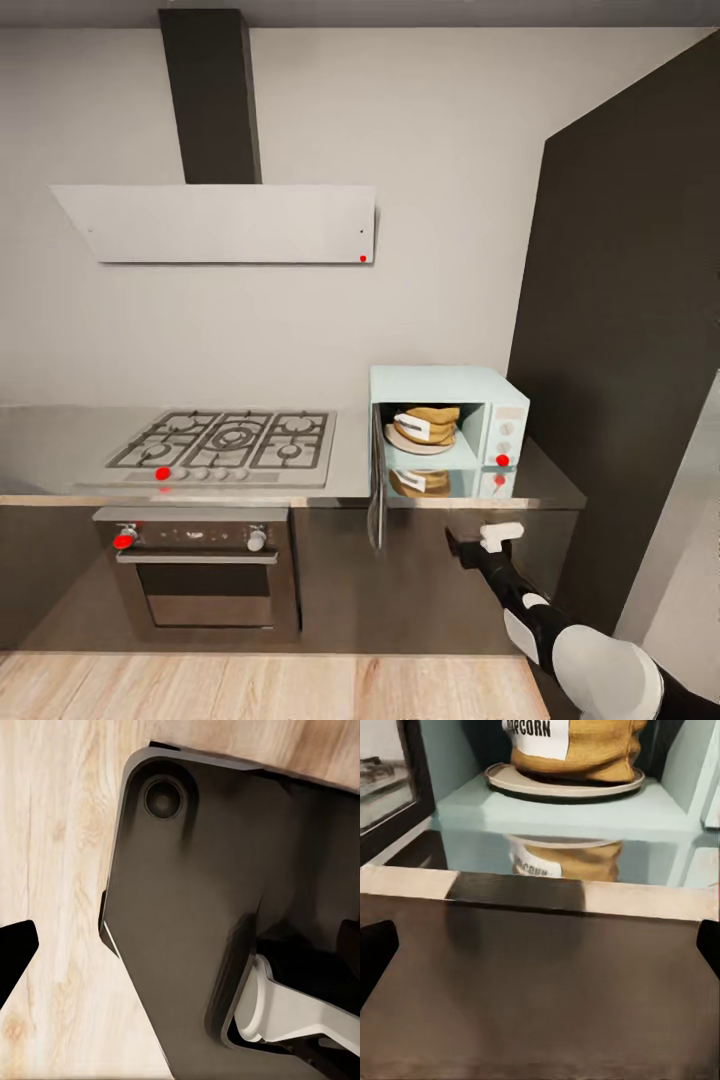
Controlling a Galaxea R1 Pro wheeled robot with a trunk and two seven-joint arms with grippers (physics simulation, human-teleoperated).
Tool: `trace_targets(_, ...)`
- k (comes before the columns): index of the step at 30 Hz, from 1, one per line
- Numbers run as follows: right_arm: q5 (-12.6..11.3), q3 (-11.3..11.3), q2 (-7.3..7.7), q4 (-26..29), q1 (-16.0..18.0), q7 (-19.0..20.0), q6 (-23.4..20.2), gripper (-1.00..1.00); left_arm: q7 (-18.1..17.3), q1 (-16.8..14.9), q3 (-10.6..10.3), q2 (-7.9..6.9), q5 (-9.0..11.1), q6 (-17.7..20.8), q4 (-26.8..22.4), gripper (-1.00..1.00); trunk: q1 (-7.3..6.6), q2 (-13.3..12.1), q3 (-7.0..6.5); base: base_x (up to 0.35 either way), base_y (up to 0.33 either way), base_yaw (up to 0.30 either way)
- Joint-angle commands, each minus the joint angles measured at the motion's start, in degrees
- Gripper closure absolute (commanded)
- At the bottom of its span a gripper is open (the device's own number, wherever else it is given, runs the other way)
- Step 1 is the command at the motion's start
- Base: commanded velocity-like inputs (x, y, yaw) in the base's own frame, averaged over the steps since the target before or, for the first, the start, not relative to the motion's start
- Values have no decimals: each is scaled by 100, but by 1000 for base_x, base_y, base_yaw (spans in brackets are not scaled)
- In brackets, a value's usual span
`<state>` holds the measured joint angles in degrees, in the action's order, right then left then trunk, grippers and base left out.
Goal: In the kitchen, take the popcorn bag from the countertop, put it into the microwave, and heat it until the popcorn is cooked so the cooked popcorn ends up inside the bag.
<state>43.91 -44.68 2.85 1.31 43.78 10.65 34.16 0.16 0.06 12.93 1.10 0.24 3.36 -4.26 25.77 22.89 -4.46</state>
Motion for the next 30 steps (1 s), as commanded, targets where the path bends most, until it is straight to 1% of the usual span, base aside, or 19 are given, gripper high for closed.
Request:
trace_targets(1,-9,-58,17,-62,-26,47,3,-100,2,2,32,0,3,34,-14,-100,1,3,2,-70,0,0)
trace_targets(3,-7,-53,60,-135,-182,32,-9,-100,2,2,35,-3,3,34,-14,-100,1,3,2,-37,0,0)
trace_targets(5,-2,-51,155,-176,-502,27,-22,-100,2,2,40,-9,3,33,-14,-100,1,3,2,-12,0,0)
trace_targets(6,-1,-50,171,-184,-572,27,-24,-100,2,2,40,-10,3,33,-14,-100,1,3,2,-8,0,0)
trace_targets(8,5,-50,214,-275,-848,22,-29,-100,2,2,42,-21,3,33,-14,-100,1,3,2,-4,0,0)
trace_targets(9,15,-46,269,-388,-1139,9,-37,-100,2,2,42,-31,7,33,-16,-100,1,3,2,-1,0,0)
trace_targets(12,25,-36,327,-480,-1602,-99,-47,-100,7,2,54,-44,10,33,-29,-100,1,3,2,0,0,0)
trace_targets(13,27,-30,337,-511,-1821,-178,-79,-100,9,2,61,-49,11,33,-67,-100,1,3,2,0,0,0)
trace_targets(14,28,-27,341,-523,-1959,-240,-149,-100,9,2,64,-49,11,35,-151,-100,1,3,2,0,0,0)
trace_targets(15,31,-26,344,-531,-2107,-329,-357,-100,7,2,66,-49,11,49,-351,-100,1,3,2,0,0,0)
trace_targets(17,37,-24,346,-545,-2413,-541,-1205,-100,3,2,68,-68,11,84,-994,-100,1,3,2,0,0,0)
trace_targets(18,39,-20,345,-549,-2512,-582,-1577,-100,8,2,71,-110,11,98,-1343,-100,1,3,2,0,0,0)
trace_targets(19,42,-18,343,-551,-2570,-598,-1783,-100,14,2,73,-152,11,113,-1623,-100,1,3,2,0,0,0)
trace_targets(23,64,-2,327,-559,-2815,-621,-2347,-100,33,2,77,-235,11,282,-2876,-100,1,3,2,0,0,0)
trace_targets(26,73,2,311,-561,-2952,-624,-2500,-100,29,2,78,-281,11,577,-3889,-100,1,3,2,0,0,0)
trace_targets(27,75,2,309,-561,-2975,-625,-2520,-100,29,-1,78,-291,13,717,-4249,-100,1,3,2,0,0,0)
trace_targets(28,80,3,306,-562,-2999,-625,-2536,-100,28,-20,81,-313,17,1120,-4991,-100,1,3,2,0,0,0)
trace_targets(29,78,3,305,-562,-3005,-625,-2540,-100,25,-31,80,-319,18,1420,-5425,-100,1,3,2,0,0,0)
trace_targets(30,79,3,305,-562,-3013,-620,-2544,-100,9,-58,79,-307,23,1957,-6275,-100,1,3,2,0,0,0)
